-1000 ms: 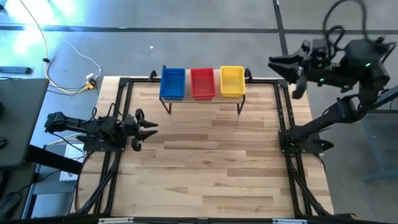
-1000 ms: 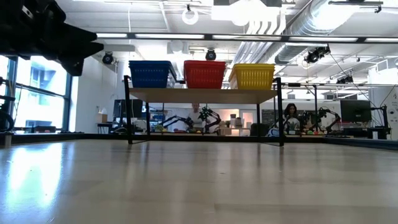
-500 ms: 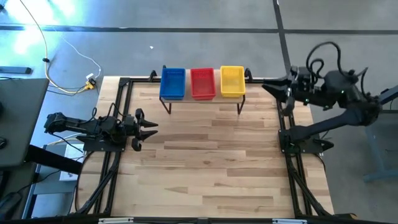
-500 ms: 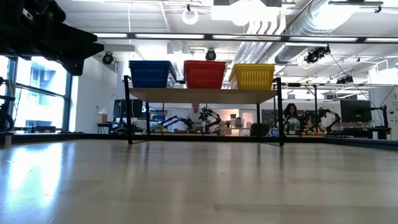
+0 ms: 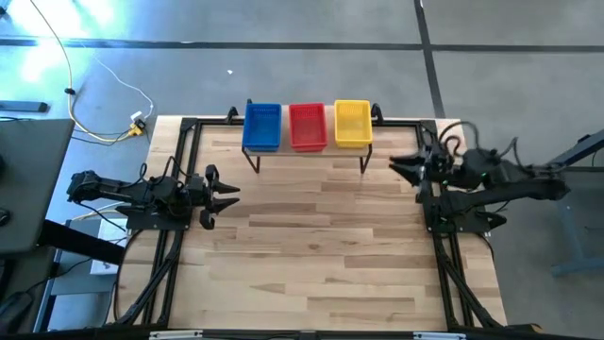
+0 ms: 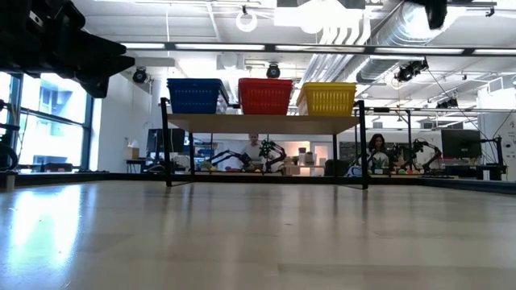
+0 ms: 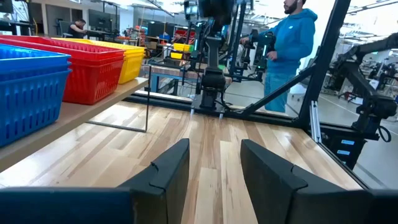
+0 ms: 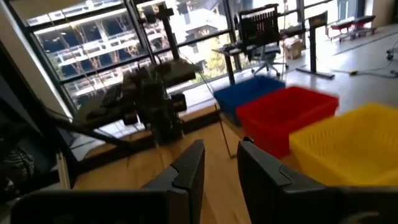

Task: Stack baskets on shelf by color
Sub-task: Return to Home Position

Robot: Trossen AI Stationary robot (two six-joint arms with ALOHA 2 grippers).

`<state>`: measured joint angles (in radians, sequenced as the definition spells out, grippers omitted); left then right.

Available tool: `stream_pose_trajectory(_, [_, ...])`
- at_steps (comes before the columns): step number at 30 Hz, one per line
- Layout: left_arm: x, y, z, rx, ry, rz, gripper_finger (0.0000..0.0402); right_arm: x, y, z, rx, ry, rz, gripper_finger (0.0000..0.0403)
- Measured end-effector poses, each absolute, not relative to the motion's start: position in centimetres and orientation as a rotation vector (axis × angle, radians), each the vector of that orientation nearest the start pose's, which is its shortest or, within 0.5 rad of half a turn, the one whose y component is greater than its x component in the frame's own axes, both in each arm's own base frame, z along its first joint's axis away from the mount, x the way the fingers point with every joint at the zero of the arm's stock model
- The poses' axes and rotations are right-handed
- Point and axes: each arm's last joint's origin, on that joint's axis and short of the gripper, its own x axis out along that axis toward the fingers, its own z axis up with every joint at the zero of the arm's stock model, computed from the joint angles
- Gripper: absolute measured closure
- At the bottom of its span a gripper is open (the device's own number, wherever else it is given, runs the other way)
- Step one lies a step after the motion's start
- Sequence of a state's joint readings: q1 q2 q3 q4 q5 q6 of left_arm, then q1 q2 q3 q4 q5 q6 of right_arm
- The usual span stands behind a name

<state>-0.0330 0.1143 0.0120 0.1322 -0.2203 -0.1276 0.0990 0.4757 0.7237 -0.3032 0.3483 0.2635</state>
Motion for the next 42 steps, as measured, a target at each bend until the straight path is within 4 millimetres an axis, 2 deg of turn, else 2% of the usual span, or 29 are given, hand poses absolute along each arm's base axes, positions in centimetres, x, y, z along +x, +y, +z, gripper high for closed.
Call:
stream_pose_trajectory(7, [10.4,0.3,17.1,-0.131,-0.041,0.185,0.0268,10.2,0.0,27.0,0.260,-0.004,-0.251,0.0320])
stream_pose_trajectory(12, [10.4,0.3,17.1,-0.131,-0.041,0.185,0.0268,10.1,0.0,23.5,0.235,0.007,-0.252,0.0320])
stream_pose_trajectory(18, [10.4,0.3,17.1,-0.131,-0.041,0.185,0.0268,10.0,-0.1,20.4,0.245,0.023,-0.274,0.0320])
stream_pose_trajectory(30, [10.4,0.3,17.1,-0.131,-0.042,0.185,0.0268,10.1,-0.1,16.8,0.276,0.014,-0.275,0.0320])
stream_pose_trajectory(39, [10.4,0.3,17.1,-0.131,-0.042,0.185,0.0268,10.1,-0.2,16.7,0.291,0.008,-0.326,0.0320])
stream_pose_trajectory(42, [10.4,0.3,17.1,-0.131,-0.042,0.185,0.0268,10.1,-0.2,16.7,0.249,0.017,-0.320,0.0320])
